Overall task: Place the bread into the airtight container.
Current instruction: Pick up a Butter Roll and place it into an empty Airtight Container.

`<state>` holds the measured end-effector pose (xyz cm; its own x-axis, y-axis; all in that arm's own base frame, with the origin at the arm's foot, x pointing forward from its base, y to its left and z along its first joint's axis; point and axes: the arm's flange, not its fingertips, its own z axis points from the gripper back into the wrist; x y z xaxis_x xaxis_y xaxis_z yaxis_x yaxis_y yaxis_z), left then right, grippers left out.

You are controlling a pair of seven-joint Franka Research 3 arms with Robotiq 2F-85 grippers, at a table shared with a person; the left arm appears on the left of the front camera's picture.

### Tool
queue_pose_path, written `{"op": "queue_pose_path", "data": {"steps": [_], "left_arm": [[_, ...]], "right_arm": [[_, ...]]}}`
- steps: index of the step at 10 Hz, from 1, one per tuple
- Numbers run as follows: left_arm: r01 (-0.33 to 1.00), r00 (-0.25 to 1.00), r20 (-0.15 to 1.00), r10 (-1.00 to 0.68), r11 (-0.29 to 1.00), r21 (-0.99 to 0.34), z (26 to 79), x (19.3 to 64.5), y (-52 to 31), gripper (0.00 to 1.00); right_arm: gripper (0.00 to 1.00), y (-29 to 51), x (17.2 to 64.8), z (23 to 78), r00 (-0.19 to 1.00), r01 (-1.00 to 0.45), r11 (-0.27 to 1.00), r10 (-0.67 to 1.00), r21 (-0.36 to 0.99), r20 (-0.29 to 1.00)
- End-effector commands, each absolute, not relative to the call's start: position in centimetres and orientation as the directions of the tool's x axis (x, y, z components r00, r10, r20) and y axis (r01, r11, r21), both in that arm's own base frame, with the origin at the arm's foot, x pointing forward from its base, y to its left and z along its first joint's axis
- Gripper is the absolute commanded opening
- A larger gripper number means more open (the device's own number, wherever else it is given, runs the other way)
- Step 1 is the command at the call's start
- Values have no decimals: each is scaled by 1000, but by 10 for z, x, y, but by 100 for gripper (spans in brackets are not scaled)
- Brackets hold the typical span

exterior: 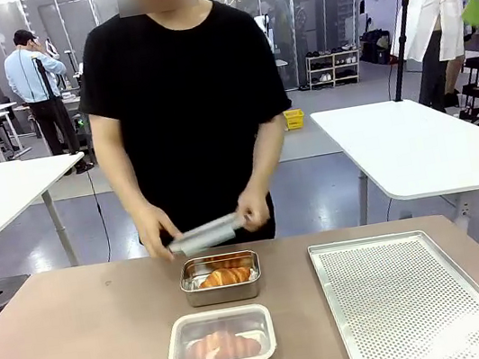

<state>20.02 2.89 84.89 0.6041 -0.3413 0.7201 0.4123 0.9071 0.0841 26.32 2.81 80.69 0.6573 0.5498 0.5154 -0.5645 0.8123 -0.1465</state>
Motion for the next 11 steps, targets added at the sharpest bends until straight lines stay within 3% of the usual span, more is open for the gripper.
{"op": "queue_pose_path", "data": {"steps": [1, 11], "left_arm": [[414, 604, 721, -340, 907, 81, 849, 200, 29, 100], [414, 604, 721, -340, 907, 81, 849, 200, 29, 100]], "right_arm": [[100, 30, 256, 802, 709, -514, 846, 512, -143, 485], [100, 26, 252, 812, 665, -547, 823, 538, -153, 518]]}}
